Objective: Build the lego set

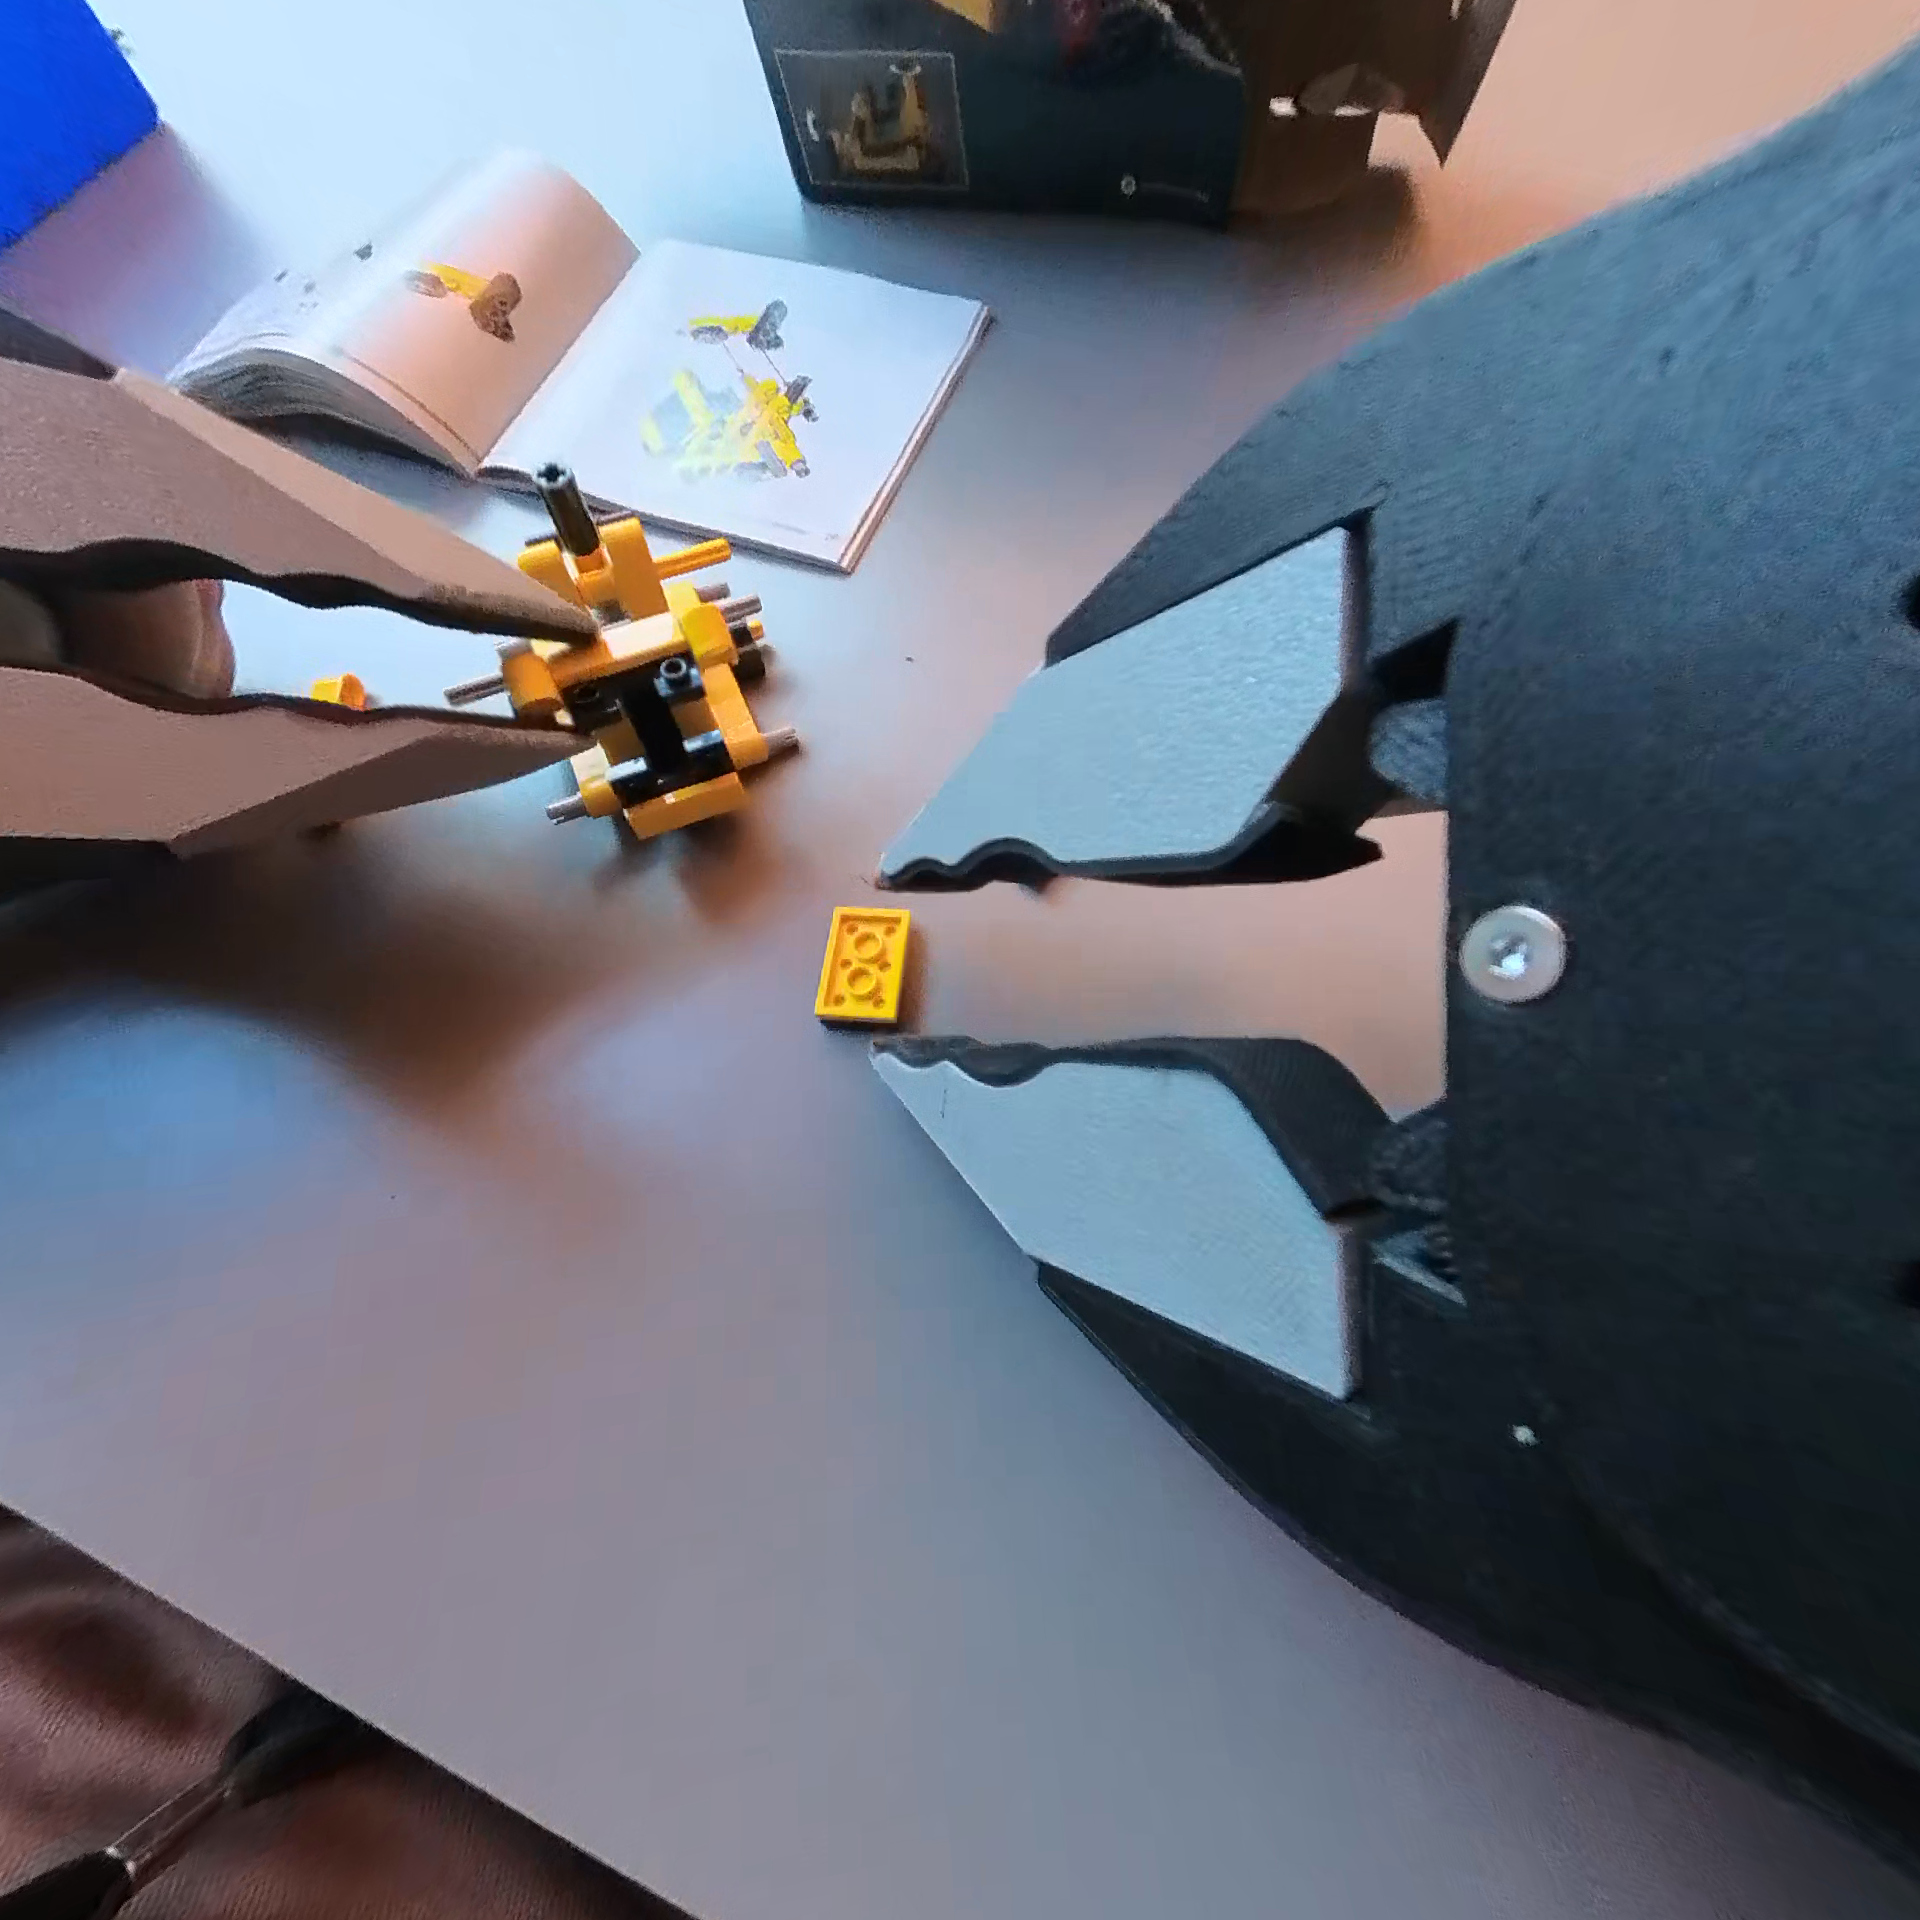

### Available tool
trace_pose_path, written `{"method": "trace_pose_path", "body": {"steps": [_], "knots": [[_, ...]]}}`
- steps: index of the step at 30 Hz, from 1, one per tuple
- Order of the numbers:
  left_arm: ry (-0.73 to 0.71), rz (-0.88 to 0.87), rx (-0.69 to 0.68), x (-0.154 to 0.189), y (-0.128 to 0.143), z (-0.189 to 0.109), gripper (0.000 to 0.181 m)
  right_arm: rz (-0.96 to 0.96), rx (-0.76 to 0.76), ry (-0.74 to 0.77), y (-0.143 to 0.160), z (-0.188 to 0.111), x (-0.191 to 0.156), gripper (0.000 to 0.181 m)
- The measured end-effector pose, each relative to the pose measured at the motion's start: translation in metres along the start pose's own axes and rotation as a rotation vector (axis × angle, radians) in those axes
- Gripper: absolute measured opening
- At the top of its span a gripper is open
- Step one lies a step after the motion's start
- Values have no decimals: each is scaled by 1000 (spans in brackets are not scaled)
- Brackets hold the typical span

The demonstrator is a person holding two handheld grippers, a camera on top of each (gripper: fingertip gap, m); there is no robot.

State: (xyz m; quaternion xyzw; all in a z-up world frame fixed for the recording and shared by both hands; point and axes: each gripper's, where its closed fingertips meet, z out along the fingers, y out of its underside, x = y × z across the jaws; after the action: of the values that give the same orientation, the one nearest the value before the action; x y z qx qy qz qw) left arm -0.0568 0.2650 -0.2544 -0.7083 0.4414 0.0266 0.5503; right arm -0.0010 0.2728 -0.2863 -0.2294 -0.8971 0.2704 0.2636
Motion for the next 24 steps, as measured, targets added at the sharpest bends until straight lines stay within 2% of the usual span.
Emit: {"method": "trace_pose_path", "body": {"steps": [5, 8, 11, 12, 24], "knots": [[-1, 2, -2, 0, 0, 0, 11, 7, -7, -26, 0, 5, -4, 28], [-3, 13, -8, 1, 1, 0, 11, 11, 3, -44, -2, 10, -7, 12], [-13, 38, -15, 2, 2, 1, 11, 9, 2, -30, -4, 11, -4, 8], [-18, 46, -16, 2, 2, 1, 11, 16, 7, -28, -5, 11, -3, 2], [-38, 125, -25, 7, 3, 1, 21, 329, 276, -66, -33, -15, 24, 0]]}}
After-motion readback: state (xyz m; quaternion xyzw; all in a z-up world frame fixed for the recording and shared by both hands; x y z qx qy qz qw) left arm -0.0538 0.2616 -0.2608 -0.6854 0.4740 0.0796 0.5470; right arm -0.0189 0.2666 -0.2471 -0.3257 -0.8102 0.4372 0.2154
